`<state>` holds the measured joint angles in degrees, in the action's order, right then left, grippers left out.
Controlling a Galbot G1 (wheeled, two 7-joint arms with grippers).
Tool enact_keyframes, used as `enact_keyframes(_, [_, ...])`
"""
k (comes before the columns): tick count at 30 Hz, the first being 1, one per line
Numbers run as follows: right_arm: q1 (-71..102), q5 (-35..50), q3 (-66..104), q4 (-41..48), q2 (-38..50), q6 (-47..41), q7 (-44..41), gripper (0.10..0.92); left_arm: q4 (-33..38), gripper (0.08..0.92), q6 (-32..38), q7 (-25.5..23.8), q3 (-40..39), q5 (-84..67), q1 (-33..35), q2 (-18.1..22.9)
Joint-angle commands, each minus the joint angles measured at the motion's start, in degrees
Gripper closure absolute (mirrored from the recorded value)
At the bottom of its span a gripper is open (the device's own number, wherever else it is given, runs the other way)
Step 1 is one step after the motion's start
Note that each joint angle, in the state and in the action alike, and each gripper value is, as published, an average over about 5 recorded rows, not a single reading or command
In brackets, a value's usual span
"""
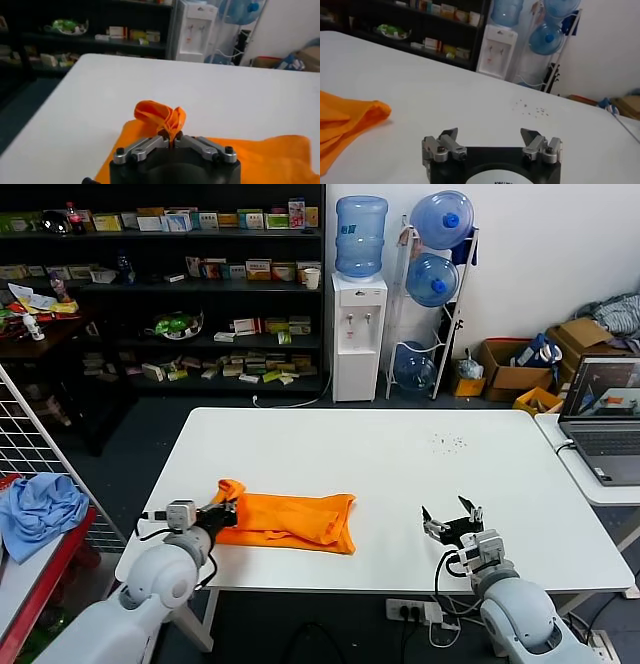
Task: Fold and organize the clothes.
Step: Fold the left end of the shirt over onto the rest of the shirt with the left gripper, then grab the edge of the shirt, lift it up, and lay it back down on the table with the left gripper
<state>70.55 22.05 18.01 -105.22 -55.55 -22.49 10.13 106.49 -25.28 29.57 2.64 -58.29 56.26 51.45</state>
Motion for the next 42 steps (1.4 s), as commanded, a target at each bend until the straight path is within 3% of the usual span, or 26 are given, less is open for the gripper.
enact_keyframes(1, [-0.29, -0.25, -0.03, 1.08, -0.33, 0.18, 0.09, 0.203, 1.4, 0.887, -0.56, 5.55, -6.66, -3.01, -3.11, 12.1])
enact_keyframes(12, [-1.68, -0.14, -0.61, 3.12, -1.29, -0.06, 0.02, 0.203, -1.31, 0.887, 0.25, 7.7, -9.84, -0.44, -4.06, 20.17])
enact_keyframes(19, [-2.15, 2.8, -0.8, 3.57, -1.81, -0.17, 1.03, 0.203, -2.67, 0.878, 1.76, 5.06, -11.53, 0.5, -4.1, 22.82])
enact_keyframes(23, [-2.19, 2.94, -0.92, 3.51, -1.88, -0.43, 1.18, 0.203, -3.16, 0.795, 4.91, 2.84, -11.33, 0.25, -3.87, 23.69])
enact_keyframes(31, [-2.61, 2.53, -1.75, 3.66, -2.28, -0.76, 1.09, 0.203, -2.94, 0.553, 13.63, -0.39, -9.4, 0.06, -2.43, 25.02])
enact_keyframes(35, [-2.92, 2.47, -1.95, 3.4, -2.22, -1.02, 1.06, 0.203, -1.41, 0.44, 13.67, -0.67, -8.1, 0.91, -1.27, 22.53])
enact_keyframes(38, [-2.81, 2.41, -1.87, 3.26, -1.85, -0.86, 0.69, 0.203, -0.59, 0.354, 12.57, -2.61, -6.75, 2.89, -0.23, 16.89])
enact_keyframes(42, [-2.52, 2.38, -1.74, 3.79, -1.27, 0.9, -1.62, 0.203, -0.68, 0.236, 10.4, -8.9, -4.0, 5.53, 1.03, 7.6])
